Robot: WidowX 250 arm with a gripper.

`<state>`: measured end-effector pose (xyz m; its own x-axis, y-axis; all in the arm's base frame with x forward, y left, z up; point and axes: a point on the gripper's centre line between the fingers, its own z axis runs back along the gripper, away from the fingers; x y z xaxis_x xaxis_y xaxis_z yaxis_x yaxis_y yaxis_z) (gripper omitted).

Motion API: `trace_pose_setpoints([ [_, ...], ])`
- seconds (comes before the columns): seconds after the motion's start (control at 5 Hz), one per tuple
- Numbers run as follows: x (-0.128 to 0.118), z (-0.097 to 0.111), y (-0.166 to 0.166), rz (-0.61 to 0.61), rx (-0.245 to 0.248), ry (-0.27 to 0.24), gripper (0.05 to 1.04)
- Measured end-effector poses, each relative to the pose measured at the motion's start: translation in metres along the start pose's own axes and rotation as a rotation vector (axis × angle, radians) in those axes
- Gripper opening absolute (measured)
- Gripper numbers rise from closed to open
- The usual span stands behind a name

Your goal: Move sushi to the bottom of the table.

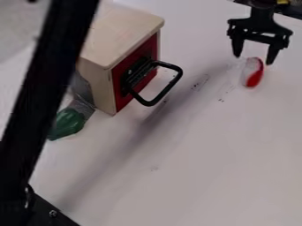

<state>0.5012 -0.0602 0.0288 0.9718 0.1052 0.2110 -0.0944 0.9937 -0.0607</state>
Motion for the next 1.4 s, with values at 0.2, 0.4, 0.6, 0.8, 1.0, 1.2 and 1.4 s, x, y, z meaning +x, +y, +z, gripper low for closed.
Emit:
trace_pose_setpoints([
  [0.2, 0.017, -0.018, -0.007, 0.007, -0.017, 0.002, 0.998],
  [0.4, 0.014, -0.023, -0.007, 0.011, -0.013, 0.02, 0.997],
  [0.6, 0.006, -0.022, -0.007, 0.028, -0.017, 0.04, 0.997],
  [0.8, -0.001, -0.012, -0.007, 0.038, -0.005, 0.068, 0.998],
  [1.0, -0.008, 0.019, -0.007, 0.035, 0.004, 0.045, 0.998],
  [1.2, -0.027, 0.025, -0.008, 0.023, 0.013, 0.071, 0.998],
  [1.4, -0.056, 0.001, -0.011, -0.006, 0.042, 0.155, 0.998],
])
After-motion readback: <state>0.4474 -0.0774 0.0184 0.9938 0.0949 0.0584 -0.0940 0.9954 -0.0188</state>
